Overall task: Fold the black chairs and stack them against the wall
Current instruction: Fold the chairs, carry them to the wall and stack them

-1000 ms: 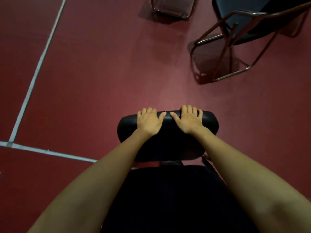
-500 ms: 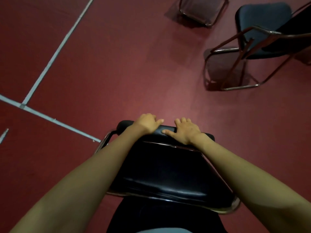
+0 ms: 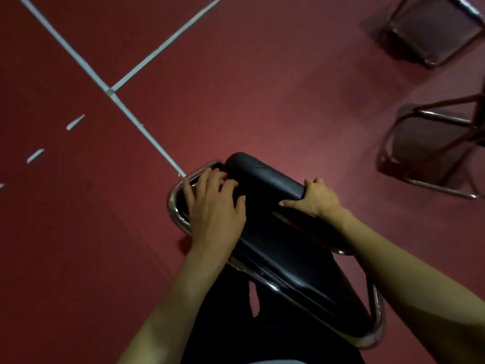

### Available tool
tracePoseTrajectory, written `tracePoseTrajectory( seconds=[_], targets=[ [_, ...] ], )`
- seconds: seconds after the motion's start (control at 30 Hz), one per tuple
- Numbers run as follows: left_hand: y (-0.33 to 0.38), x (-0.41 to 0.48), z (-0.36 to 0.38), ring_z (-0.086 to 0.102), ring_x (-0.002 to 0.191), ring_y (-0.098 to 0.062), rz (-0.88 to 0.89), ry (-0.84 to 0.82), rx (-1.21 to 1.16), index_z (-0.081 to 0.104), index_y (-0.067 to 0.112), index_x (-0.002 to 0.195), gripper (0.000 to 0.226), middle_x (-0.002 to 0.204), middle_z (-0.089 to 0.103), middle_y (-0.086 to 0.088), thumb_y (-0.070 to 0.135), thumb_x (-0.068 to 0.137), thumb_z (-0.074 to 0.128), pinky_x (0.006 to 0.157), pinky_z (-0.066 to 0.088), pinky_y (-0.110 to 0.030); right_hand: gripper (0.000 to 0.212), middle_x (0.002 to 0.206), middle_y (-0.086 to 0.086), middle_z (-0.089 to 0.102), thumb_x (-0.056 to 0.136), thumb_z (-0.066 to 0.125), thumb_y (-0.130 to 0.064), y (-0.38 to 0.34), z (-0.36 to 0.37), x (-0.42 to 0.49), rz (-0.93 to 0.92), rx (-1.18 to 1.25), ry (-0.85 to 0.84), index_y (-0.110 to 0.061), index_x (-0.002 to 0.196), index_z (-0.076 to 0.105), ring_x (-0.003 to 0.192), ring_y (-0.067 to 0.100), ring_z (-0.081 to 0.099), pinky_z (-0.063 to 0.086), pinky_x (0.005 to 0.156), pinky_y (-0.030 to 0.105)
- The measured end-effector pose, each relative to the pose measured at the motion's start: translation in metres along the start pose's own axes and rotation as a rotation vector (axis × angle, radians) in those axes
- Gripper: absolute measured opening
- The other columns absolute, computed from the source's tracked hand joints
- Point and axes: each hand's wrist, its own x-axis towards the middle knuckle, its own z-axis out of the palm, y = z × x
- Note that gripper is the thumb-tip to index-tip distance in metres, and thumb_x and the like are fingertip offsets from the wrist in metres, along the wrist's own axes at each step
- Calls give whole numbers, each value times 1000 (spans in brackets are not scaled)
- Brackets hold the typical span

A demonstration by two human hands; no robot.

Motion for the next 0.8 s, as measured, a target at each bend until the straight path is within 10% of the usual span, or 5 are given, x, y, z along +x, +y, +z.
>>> tracePoseTrajectory(
  seconds=[0.17, 0.27, 0.47, 0.8],
  targets=[
    [14, -63, 5, 14, 145, -25, -739, 66, -708, 9, 13, 151, 109, 156, 9, -11, 35, 72, 81, 119, 19, -46, 70, 102, 4, 63, 66, 68, -68, -4, 1, -6, -3, 8, 29, -21, 115, 49, 90, 28, 61, 49, 74, 37],
    [34, -91, 15, 42, 130, -22, -1083, -35, -1214, 17, 20, 140, 109, 143, 32, -8, 35, 59, 89, 110, 38, -43, 66, 107, 3, 65, 66, 70, -63, -9, 7, -16, -16, 57, 33, -26, 118, 55, 97, 28, 62, 51, 79, 36],
    [20, -133, 17, 54, 94, -10, -1136, 130, -1187, 35, 18, 114, 58, 107, 47, 5, 24, 77, 79, 85, 46, -31, 60, 110, 6, 65, 67, 76, -50, -14, 38, -40, -84, 104, 10, -20, 115, 57, 98, 29, 63, 51, 80, 37],
    [-5, -179, 4, 55, 93, -13, -1198, 180, -1169, 30, 19, 123, 59, 119, 52, -1, 28, 83, 73, 74, 44, -24, 68, 118, 11, 63, 68, 83, -29, -26, 71, -74, -260, 138, -151, -9, 125, 53, 95, 25, 60, 46, 72, 30]
  ],
)
